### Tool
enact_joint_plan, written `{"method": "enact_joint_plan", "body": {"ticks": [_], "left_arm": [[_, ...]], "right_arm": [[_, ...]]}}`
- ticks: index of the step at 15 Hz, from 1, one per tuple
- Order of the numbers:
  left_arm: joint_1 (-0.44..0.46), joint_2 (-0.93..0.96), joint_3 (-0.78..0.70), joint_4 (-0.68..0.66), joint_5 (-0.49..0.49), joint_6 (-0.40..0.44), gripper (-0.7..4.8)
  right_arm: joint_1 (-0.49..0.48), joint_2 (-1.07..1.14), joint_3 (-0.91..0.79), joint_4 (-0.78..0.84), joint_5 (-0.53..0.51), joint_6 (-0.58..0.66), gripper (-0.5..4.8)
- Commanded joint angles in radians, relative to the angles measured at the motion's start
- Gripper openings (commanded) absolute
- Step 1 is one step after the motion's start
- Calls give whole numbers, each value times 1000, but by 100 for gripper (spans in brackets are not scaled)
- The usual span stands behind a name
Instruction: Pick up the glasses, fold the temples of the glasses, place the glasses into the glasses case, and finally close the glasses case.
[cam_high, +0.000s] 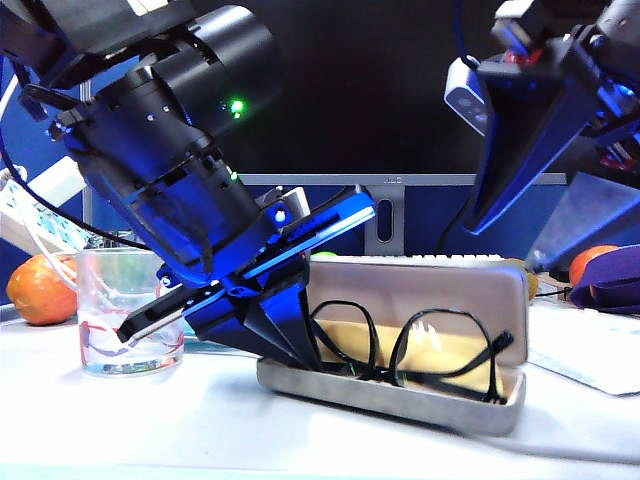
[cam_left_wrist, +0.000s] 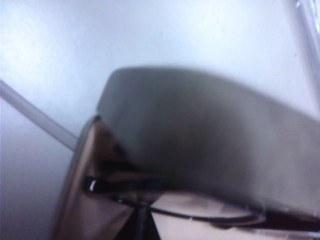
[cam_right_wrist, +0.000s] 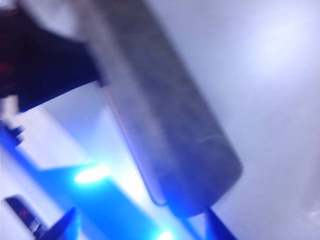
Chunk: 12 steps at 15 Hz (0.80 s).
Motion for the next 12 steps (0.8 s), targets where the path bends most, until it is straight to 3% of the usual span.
{"method": "enact_joint_plan", "body": {"ticks": [1, 3, 6, 9, 12], "left_arm": [[-2, -1, 0, 0, -2, 0, -3], [-2, -1, 0, 0, -2, 0, -3], [-2, -1, 0, 0, -2, 0, -4], [-2, -1, 0, 3, -3, -3, -3], [-2, -1, 0, 4, -2, -3, -3]], "right_arm": [[1, 24, -1, -5, -34, -32, 322], [1, 22, 6, -21, -32, -34, 307], [1, -10, 80, -167, 114, -78, 308], [1, -48, 95, -218, -67, -86, 305], [1, -30, 26, -123, -67, -86, 305]]}}
